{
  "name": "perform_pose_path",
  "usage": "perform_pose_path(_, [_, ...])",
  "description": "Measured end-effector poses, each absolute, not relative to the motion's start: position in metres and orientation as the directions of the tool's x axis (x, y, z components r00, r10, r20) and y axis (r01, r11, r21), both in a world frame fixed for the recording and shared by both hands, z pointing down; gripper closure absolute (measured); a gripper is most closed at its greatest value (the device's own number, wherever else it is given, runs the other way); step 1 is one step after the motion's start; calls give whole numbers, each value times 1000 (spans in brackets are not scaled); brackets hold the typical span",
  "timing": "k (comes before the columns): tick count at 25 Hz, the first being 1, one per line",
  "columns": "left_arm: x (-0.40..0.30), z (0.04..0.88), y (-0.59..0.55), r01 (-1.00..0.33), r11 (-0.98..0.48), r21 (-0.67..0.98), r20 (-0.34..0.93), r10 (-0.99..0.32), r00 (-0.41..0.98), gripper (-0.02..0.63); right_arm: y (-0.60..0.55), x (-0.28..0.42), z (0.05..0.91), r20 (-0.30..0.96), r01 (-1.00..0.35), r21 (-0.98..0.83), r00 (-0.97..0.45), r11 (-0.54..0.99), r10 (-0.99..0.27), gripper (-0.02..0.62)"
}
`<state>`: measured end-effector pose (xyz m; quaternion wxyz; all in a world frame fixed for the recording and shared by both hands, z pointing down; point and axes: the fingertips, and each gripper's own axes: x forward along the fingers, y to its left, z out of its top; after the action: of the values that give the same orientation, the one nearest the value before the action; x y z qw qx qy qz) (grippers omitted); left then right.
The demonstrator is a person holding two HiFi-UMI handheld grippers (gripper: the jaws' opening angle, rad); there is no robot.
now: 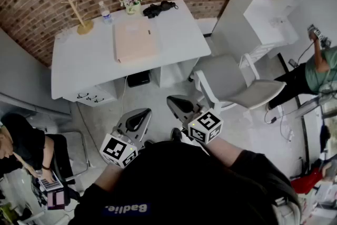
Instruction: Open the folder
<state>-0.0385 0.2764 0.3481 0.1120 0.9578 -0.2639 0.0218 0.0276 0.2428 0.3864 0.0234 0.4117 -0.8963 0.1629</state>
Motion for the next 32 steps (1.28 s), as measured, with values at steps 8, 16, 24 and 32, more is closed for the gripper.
perform_pose_path(8, [-46, 351, 273, -513, -833, 206, 96, -504, 858, 603, 237, 23, 386, 176, -749, -276, -655, 602, -735, 568])
perform_pose_path(16, [-55, 351, 268, -512, -834, 205, 85, -506, 858, 604, 233, 14, 386, 184, -753, -272, -652, 599, -735, 568])
perform_pose_path(24, [-68, 351, 256, -503, -838, 212, 70, -501, 863, 603, 221, 6, 389, 197, -776, -265, -625, 572, -756, 568])
perform_pose_path(32, [-83, 365, 229, -524, -830, 191, 86, -517, 851, 603, 194, 6, 401, 209, -803, -256, -589, 538, -781, 568])
